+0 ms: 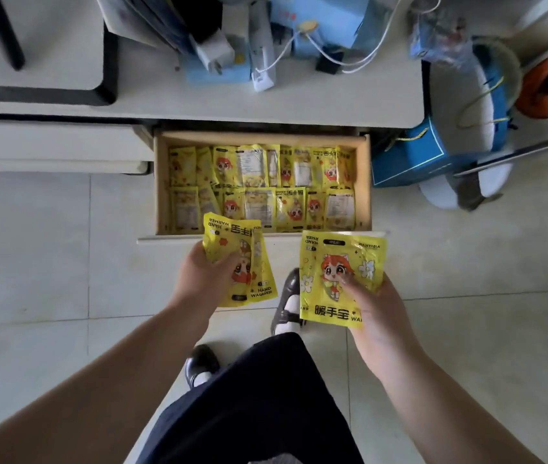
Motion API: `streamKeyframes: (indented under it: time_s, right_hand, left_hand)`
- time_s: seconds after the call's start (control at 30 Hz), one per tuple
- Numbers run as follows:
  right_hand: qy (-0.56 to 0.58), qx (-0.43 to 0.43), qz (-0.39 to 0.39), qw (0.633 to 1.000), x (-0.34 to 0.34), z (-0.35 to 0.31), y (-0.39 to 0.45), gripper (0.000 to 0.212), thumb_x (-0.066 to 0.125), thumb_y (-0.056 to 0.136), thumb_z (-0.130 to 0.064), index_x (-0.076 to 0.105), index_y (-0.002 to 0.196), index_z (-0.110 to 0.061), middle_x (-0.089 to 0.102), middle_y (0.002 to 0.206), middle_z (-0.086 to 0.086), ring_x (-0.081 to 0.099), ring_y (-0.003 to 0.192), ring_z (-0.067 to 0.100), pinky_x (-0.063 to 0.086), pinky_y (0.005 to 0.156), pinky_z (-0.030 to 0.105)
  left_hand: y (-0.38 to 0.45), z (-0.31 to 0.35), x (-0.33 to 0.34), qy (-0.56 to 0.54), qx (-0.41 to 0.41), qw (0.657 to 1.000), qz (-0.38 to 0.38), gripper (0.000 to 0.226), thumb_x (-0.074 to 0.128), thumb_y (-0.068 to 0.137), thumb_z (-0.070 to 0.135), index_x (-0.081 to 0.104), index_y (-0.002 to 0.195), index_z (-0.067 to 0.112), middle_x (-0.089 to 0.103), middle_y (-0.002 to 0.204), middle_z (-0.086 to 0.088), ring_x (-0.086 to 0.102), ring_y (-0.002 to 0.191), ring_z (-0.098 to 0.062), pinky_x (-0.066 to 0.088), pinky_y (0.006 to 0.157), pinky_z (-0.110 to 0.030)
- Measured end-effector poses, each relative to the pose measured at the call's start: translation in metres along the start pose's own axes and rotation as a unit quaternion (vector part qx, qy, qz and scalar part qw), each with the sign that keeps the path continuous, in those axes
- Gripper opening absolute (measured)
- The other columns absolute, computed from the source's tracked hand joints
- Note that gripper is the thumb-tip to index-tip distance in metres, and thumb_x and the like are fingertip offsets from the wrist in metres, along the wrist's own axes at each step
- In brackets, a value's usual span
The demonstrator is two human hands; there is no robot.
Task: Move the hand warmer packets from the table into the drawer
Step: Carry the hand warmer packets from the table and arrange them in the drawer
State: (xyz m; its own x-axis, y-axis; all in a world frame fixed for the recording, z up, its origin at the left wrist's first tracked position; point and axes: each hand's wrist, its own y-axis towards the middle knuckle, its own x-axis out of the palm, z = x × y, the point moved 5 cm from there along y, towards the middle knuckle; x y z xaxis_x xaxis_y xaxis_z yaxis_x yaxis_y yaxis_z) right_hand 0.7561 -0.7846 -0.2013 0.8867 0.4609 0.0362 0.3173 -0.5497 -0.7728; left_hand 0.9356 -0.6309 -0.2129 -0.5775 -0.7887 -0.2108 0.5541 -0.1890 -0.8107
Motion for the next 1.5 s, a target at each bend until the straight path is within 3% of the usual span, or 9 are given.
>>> streamKeyframes:
  time_s: [0.2,0.33,0.47,0.6,0.73,0.87,0.97,1.2,1.5]
  right_hand:
    - [-0.054,0.009,0.007,0.998,-0.024,-0.044,0.082,0.077,0.088,0.052,-0.040,0.059,0.117,-0.010,0.068,0.112,0.017,0.067,0.100,0.038,0.054,0.077,0.059]
    - [-0.092,0.048,0.023,0.994,-0.050,-0.057,0.154,0.038,0.075,0.075,-0.020,0.064,0.110,-0.012,0.070,0.108,0.016,0.069,0.094,0.037,0.055,0.075,0.049]
    - [-0.162,0.069,0.017,0.984,-0.060,-0.054,0.213,0.036,0.079,0.072,-0.027,0.066,0.103,-0.016,0.073,0.103,0.010,0.069,0.095,0.033,0.054,0.085,0.052]
    - [-0.237,0.073,-0.014,0.969,-0.058,-0.037,0.268,0.037,0.075,0.076,-0.036,0.065,0.109,-0.023,0.073,0.104,0.003,0.069,0.096,0.028,0.054,0.086,0.051]
    - [-0.204,0.108,-0.034,0.972,-0.050,-0.015,0.308,0.047,0.073,0.080,-0.027,0.055,0.124,-0.023,0.068,0.113,-0.002,0.064,0.103,0.020,0.052,0.085,0.041]
    - [-0.239,0.143,-0.057,0.959,-0.046,0.019,0.336,0.071,0.081,0.058,-0.048,0.058,0.123,-0.028,0.066,0.118,-0.005,0.059,0.113,0.022,0.041,0.104,0.047]
    - [-0.300,0.123,-0.040,0.945,-0.048,0.022,0.341,0.044,0.075,0.077,-0.034,0.062,0.118,-0.024,0.068,0.107,-0.005,0.061,0.105,0.022,0.046,0.095,0.036]
    - [-0.423,0.084,0.000,0.902,-0.047,0.016,0.344,0.020,0.063,0.087,-0.035,0.065,0.102,-0.022,0.064,0.095,-0.001,0.057,0.087,0.021,0.043,0.076,0.027]
    - [-0.548,0.115,0.051,0.827,-0.051,0.025,0.349,0.024,0.046,0.094,-0.022,0.060,0.109,-0.008,0.067,0.107,0.014,0.064,0.095,0.035,0.046,0.071,0.032]
  left_hand:
    - [0.054,0.041,0.047,0.054,0.013,0.998,0.041,0.021,0.057,0.086,0.019,0.059,0.106,0.018,0.067,0.092,0.000,0.064,0.081,-0.017,0.051,0.056,-0.028]
    - [0.092,0.055,0.081,0.066,0.004,0.996,0.066,0.051,0.060,0.086,0.019,0.040,0.133,0.020,0.056,0.090,0.007,0.055,0.069,-0.006,0.045,0.049,-0.024]
    - [0.129,0.052,0.106,0.087,-0.012,0.995,0.053,0.070,0.065,0.085,0.021,0.027,0.143,0.029,0.054,0.093,0.010,0.059,0.069,-0.012,0.053,0.056,-0.030]
    - [0.171,0.032,0.130,0.117,-0.050,0.992,0.019,0.062,0.069,0.083,0.025,0.039,0.137,0.023,0.062,0.113,-0.004,0.065,0.076,-0.019,0.058,0.064,-0.036]
    - [0.205,0.012,0.148,0.113,-0.068,0.991,0.010,0.052,0.070,0.082,0.025,0.048,0.129,0.020,0.066,0.102,-0.002,0.067,0.080,-0.021,0.057,0.065,-0.036]
    - [0.229,-0.010,0.162,0.128,-0.076,0.989,0.010,0.038,0.068,0.084,0.026,0.054,0.118,0.022,0.066,0.095,0.002,0.066,0.081,-0.019,0.055,0.064,-0.032]
    - [0.236,-0.013,0.162,0.142,-0.067,0.987,0.033,0.017,0.065,0.086,0.024,0.055,0.100,0.024,0.063,0.087,0.006,0.059,0.074,-0.011,0.045,0.056,-0.024]
    - [0.250,-0.015,0.161,0.220,-0.057,0.972,0.054,0.012,0.062,0.088,0.026,0.061,0.099,0.022,0.062,0.080,0.008,0.060,0.075,-0.016,0.052,0.067,-0.031]
    - [0.255,-0.016,0.145,0.272,-0.119,0.951,0.082,0.030,0.059,0.090,0.029,0.057,0.115,0.011,0.057,0.088,-0.004,0.052,0.077,-0.025,0.043,0.065,-0.032]
